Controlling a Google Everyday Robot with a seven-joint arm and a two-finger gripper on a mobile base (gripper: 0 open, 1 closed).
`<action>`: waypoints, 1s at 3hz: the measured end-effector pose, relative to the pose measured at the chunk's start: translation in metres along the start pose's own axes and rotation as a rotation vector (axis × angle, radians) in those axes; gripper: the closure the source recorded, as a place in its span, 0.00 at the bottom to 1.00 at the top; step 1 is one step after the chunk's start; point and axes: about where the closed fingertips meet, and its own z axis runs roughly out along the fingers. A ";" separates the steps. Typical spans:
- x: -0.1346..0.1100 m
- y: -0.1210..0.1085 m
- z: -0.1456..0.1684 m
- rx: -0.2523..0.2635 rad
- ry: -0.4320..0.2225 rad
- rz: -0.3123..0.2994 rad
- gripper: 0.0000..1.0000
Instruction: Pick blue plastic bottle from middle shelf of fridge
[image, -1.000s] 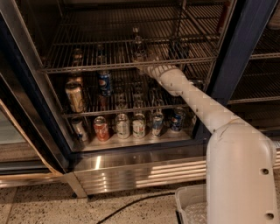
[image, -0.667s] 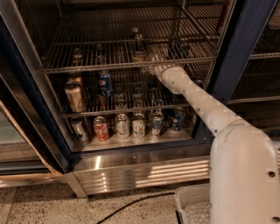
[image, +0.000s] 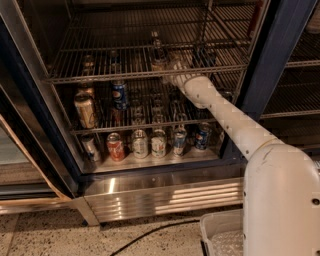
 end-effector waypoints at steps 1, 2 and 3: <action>0.003 0.000 0.000 0.001 0.000 -0.002 1.00; 0.000 -0.012 -0.010 0.027 0.003 -0.073 1.00; -0.004 -0.022 -0.019 0.048 -0.003 -0.116 1.00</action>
Offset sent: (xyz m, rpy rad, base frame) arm -0.0418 -0.0313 0.0193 -0.5410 -0.2714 -0.1339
